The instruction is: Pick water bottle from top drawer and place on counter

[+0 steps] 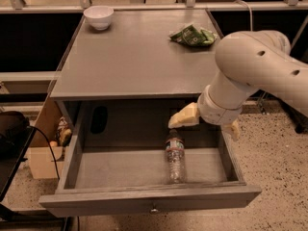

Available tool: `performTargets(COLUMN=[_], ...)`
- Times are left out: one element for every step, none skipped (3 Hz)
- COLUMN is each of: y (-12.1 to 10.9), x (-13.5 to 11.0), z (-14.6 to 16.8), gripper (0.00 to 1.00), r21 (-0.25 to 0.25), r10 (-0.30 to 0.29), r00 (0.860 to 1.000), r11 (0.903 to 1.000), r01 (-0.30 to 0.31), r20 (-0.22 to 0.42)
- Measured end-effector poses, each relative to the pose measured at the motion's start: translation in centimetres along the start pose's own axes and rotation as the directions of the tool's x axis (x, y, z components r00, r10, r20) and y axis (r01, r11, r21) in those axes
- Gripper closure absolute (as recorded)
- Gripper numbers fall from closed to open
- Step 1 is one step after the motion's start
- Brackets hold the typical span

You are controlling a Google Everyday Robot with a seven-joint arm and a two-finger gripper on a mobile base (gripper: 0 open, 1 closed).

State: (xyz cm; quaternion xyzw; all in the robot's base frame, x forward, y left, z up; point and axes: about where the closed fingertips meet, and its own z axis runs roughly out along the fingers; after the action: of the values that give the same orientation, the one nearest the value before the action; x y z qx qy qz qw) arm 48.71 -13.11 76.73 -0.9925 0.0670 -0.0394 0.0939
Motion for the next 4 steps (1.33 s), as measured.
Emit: performTargets(y=[-0.7,-1.4,-2.4,-3.4], x=[-0.8,-1.4,-1.9,-2.0], z=[2.5,4.3,6.1,7.5], gripper=[0.0,0.0,0.0,0.0], r21=[0.022,0.044,0.084,0.125], r10=[-0.008,-0.015,-0.017,-0.027], r00=[1.0,0.999,0.999,0.998], r11=[0.9997,0.999,0.9963,0.992], r01=[0.007,0.013,0.013,0.021], r20=[0.029,0.042,0.051,0.049])
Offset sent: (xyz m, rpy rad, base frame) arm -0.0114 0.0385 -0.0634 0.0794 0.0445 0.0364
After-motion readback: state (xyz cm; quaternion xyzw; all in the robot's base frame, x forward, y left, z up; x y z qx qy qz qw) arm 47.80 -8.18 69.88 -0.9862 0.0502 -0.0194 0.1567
